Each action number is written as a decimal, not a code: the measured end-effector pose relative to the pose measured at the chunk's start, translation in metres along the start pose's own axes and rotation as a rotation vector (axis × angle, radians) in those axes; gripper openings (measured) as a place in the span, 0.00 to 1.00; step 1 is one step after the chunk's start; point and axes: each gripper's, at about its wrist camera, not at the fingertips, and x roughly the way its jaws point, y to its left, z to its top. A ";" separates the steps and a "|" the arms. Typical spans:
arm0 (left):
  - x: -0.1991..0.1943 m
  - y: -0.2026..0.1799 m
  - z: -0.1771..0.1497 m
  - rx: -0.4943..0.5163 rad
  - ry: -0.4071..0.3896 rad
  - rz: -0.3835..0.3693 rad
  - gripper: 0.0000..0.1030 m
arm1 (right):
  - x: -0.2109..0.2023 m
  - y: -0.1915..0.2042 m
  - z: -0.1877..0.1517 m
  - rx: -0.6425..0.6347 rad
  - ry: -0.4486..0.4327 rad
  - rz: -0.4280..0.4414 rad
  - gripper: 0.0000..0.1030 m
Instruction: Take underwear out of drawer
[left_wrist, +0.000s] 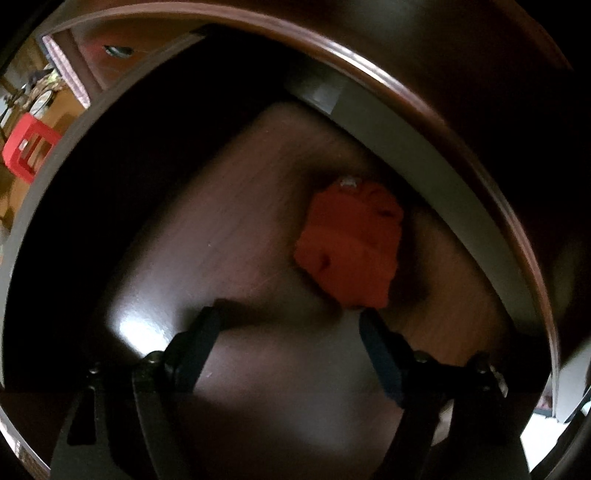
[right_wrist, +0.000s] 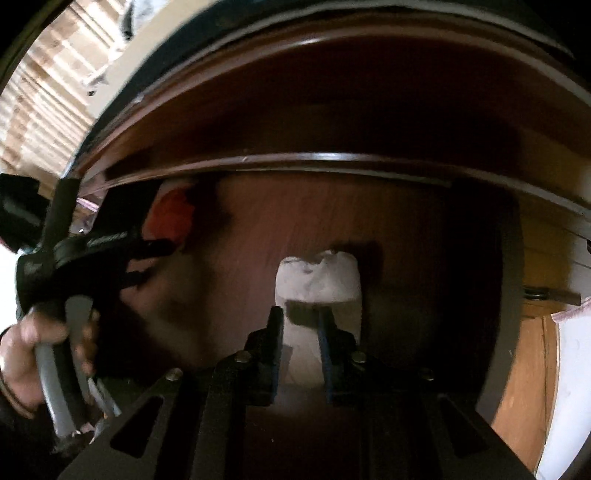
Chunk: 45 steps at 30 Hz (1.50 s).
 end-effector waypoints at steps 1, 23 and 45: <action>0.000 0.002 0.001 -0.006 -0.002 -0.004 0.80 | 0.002 0.004 0.003 -0.008 0.008 -0.013 0.38; -0.005 0.023 0.008 0.081 0.024 -0.073 0.25 | 0.029 0.060 -0.022 -0.355 0.211 -0.085 0.23; -0.062 -0.002 -0.005 0.462 -0.117 -0.061 0.53 | 0.002 0.115 0.000 -0.448 0.044 0.015 0.33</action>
